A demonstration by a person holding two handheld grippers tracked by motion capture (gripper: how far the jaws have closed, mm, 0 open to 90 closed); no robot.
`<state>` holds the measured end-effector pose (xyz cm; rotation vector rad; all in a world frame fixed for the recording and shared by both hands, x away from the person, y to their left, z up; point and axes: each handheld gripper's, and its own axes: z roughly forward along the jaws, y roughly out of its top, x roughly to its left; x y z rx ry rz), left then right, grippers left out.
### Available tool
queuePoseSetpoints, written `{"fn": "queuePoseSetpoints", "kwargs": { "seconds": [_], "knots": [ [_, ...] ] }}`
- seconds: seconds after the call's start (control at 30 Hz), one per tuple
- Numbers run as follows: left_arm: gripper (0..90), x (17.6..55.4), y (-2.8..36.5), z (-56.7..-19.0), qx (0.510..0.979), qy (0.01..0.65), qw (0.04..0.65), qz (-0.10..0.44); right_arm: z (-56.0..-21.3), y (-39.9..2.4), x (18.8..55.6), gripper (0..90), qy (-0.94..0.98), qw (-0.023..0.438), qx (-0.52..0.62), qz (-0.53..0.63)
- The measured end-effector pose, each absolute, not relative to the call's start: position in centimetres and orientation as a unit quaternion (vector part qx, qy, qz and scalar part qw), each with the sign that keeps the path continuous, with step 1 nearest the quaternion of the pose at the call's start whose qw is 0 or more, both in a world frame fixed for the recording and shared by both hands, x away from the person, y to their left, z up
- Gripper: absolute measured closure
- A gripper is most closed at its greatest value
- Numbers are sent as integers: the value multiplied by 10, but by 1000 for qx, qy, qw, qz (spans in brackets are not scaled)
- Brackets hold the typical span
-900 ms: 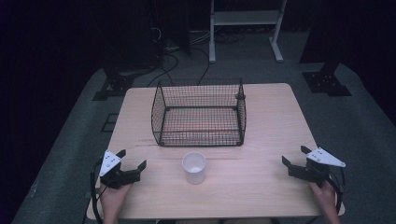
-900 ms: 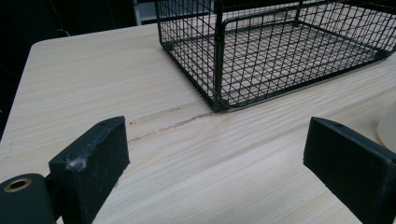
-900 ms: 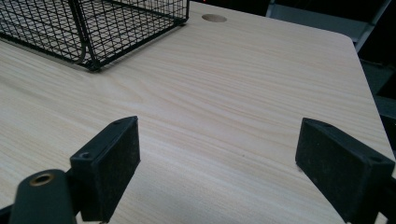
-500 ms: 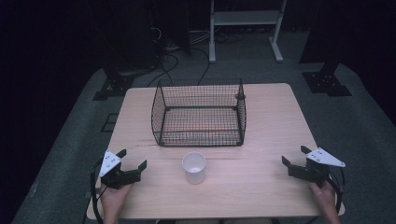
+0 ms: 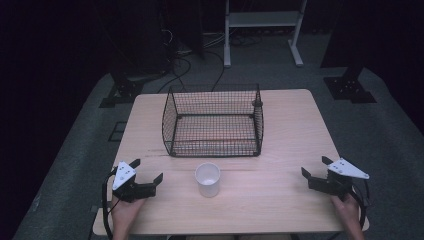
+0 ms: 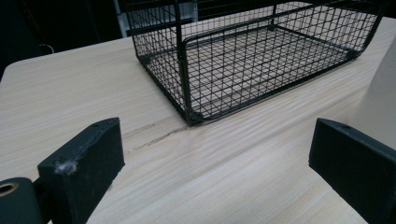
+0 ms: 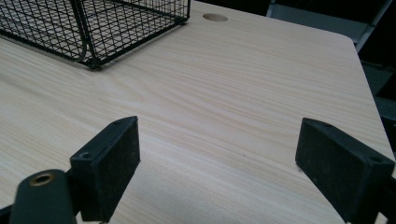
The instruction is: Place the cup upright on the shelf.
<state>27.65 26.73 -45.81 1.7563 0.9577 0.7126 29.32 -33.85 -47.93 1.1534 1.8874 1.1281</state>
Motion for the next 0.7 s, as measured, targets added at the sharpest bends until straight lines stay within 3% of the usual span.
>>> {"fn": "queuePoseSetpoints", "kwargs": {
  "seconds": [0.7],
  "knots": [
    [25, 273, 247, -447, 737, 348, 504, 286, -479, -339, 294, 131, 719, 324, 441, 428]
  ]
}}
